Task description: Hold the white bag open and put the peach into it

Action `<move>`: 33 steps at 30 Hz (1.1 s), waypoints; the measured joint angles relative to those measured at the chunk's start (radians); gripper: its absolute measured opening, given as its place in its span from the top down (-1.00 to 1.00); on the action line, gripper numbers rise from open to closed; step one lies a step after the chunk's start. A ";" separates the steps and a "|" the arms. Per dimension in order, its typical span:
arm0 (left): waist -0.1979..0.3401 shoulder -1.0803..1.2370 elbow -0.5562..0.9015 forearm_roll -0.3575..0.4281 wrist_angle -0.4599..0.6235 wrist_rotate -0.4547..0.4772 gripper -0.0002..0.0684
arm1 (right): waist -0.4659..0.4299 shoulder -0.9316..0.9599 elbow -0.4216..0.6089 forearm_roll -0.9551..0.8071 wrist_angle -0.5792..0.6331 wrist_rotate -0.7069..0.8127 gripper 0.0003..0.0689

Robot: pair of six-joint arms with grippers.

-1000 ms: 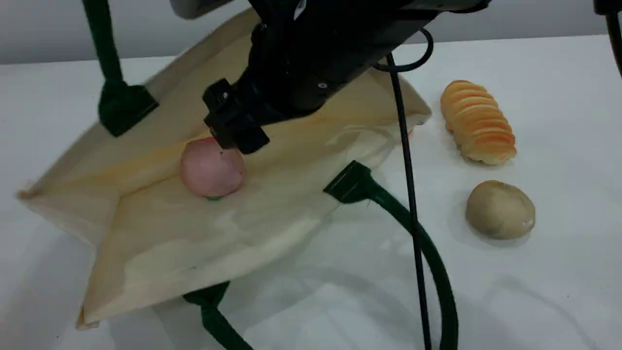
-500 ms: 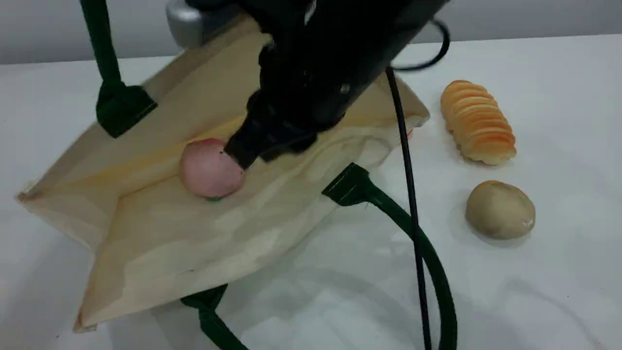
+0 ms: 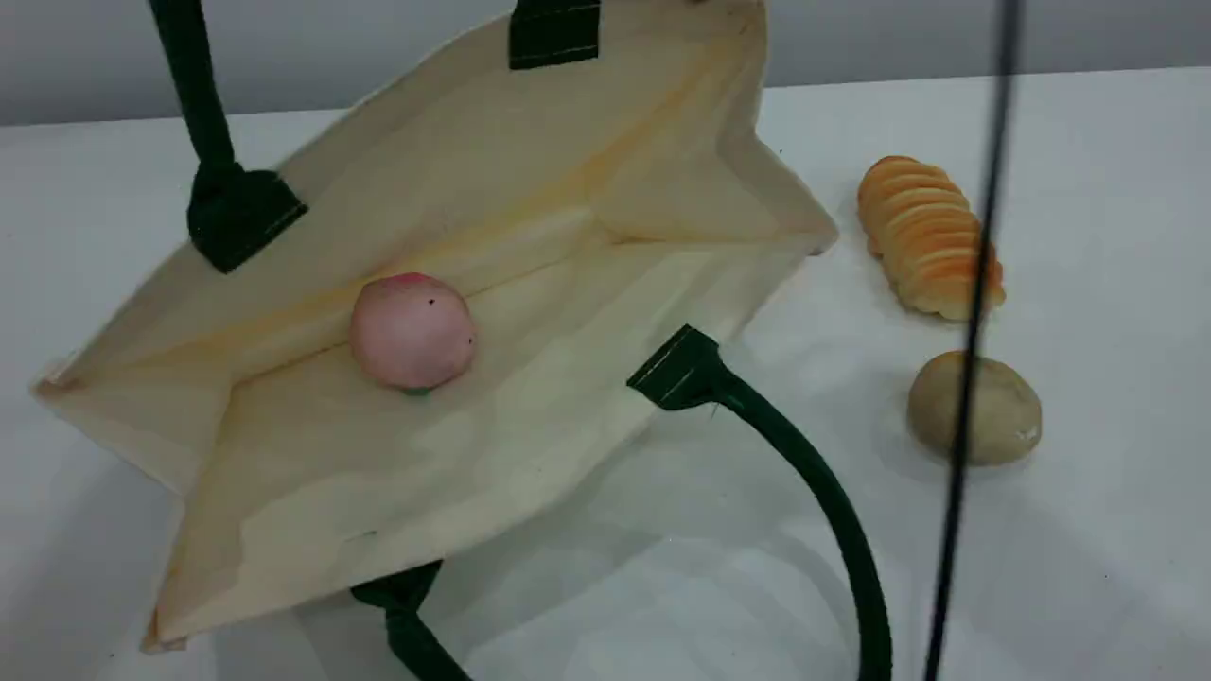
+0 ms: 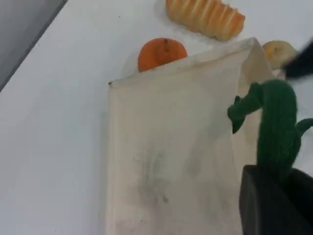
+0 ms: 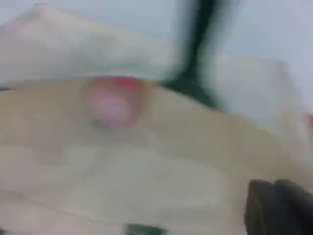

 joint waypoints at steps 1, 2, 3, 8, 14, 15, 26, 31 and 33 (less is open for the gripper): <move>0.000 0.000 0.000 0.000 0.000 0.000 0.73 | -0.028 -0.021 0.000 -0.021 0.020 0.027 0.98; 0.000 0.000 0.000 0.000 0.000 0.000 0.73 | -0.061 -0.037 0.000 -0.048 0.035 0.051 0.98; 0.000 0.000 0.000 0.000 0.000 0.000 0.73 | -0.094 -0.054 0.000 -0.073 0.052 0.079 0.98; 0.000 0.000 0.000 -0.002 0.000 0.000 0.73 | -0.214 -0.110 0.001 -0.162 0.077 0.185 0.98; 0.000 0.000 0.000 -0.003 0.000 0.000 0.72 | -0.234 -0.114 0.001 -0.162 0.087 0.188 0.98; 0.000 0.000 0.000 -0.003 0.000 0.000 0.71 | -0.234 -0.114 0.001 -0.162 0.091 0.188 0.98; 0.000 0.000 0.000 -0.007 -0.003 0.000 -0.39 | -0.234 -0.113 0.001 -0.162 0.124 0.188 0.98; 0.000 0.000 0.000 -0.004 -0.003 0.000 -0.49 | -0.234 -0.113 0.001 -0.162 0.130 0.188 0.98; 0.000 0.000 0.000 -0.003 -0.002 -0.003 -0.42 | -0.234 -0.113 0.001 -0.162 0.134 0.188 0.98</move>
